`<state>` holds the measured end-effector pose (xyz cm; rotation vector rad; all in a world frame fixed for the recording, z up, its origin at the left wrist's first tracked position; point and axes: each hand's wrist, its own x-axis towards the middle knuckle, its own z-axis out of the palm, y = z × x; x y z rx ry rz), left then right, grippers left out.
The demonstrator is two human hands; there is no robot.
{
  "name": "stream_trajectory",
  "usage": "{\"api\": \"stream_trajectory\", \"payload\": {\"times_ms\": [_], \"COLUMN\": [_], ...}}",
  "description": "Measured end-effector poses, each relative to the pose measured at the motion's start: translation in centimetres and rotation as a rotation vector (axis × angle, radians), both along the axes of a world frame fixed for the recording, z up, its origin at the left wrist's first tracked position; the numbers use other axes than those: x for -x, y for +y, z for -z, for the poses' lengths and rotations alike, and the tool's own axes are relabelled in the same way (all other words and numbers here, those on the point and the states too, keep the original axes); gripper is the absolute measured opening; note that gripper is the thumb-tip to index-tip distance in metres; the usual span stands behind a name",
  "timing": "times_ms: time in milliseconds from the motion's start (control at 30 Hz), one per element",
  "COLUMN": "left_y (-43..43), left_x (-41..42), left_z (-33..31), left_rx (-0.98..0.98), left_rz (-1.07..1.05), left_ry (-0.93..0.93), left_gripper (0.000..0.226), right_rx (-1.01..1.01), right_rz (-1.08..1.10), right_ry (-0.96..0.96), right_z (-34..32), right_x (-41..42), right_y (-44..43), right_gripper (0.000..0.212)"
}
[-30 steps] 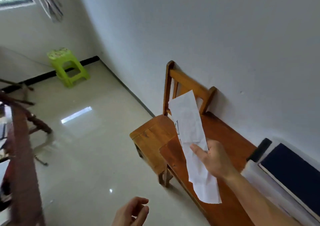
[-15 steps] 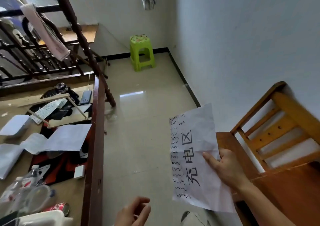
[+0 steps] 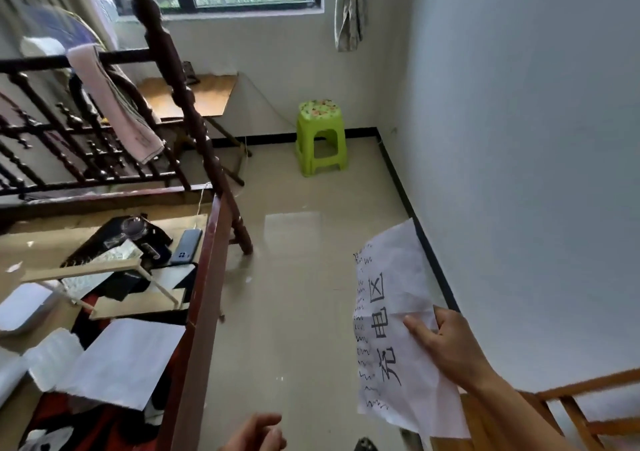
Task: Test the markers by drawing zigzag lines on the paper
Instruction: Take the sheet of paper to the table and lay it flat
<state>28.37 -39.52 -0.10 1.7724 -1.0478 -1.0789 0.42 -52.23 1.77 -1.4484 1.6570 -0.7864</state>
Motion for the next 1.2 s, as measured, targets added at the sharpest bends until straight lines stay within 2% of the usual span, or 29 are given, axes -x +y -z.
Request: {"api": "stream_trajectory", "payload": {"times_ms": [133, 233, 267, 333, 367, 400, 467, 533, 600, 733, 867, 1067, 1167, 1200], "left_y": [-6.4, -12.1, -14.1, -18.9, -21.4, -24.3, -29.9, -35.4, -41.6, -51.4, -59.4, -74.0, -82.5, -85.2], "left_x": [-0.6, -2.2, -3.2, -5.1, -5.9, -6.3, -7.4, -7.9, -9.0, -11.5, -12.2, -11.4, -11.9, -12.1], "left_z": [-0.4, -0.4, 0.7, 1.9, 2.5, 2.5, 3.2, 1.5, -0.4, -2.0, 0.1, 2.7, -0.5, -1.7], "left_rx": [-0.039, -0.091, -0.166, -0.28, -0.291, -0.305, -0.254, -0.187, -0.141, -0.061, -0.098, -0.108, -0.049, -0.054], "left_rz": [-0.004, 0.036, 0.087, 0.161, 0.166, 0.159, 0.109, 0.126, 0.103, 0.21, 0.187, 0.053, -0.008, 0.049], "left_ry": [0.039, 0.258, 0.339, 0.382, 0.387, 0.367, 0.184, 0.106, 0.112, 0.098, 0.076, 0.082, 0.121, 0.138], "left_gripper": [0.016, 0.021, 0.019, 0.003, 0.01, 0.006, 0.017, 0.015, 0.012, 0.009, 0.012, 0.013, 0.006, 0.006], "right_rx": [0.024, 0.006, -0.002, -0.009, -0.005, 0.0, 0.005, 0.008, 0.015, 0.014, -0.022, -0.031, -0.047, -0.026], "right_rz": [-0.024, -0.047, -0.052, -0.052, -0.044, -0.031, 0.015, 0.059, 0.07, 0.117, 0.128, 0.076, 0.015, -0.008], "right_ry": [0.018, 0.025, 0.034, 0.053, 0.063, 0.069, 0.062, 0.054, 0.039, 0.02, -0.021, -0.061, -0.048, -0.039], "right_z": [-0.7, -0.4, 0.0, 1.0, 1.3, 1.5, 1.4, 0.6, -0.4, -1.6, -1.1, 0.8, -0.2, -0.5], "right_x": [-1.1, -2.1, -2.4, -3.0, -3.5, -4.1, -5.1, -6.0, -7.1, -8.2, -8.9, -9.3, -10.3, -10.7], "right_y": [-9.0, -14.8, -16.8, -21.1, -23.2, -25.5, -29.9, -34.1, -38.2, -46.2, -54.5, -71.1, -80.6, -83.9], "right_gripper": [0.023, 0.015, 0.015, 0.014, 0.014, 0.015, 0.023, 0.023, 0.023, 0.018, 0.014, 0.037, 0.027, 0.022]}}
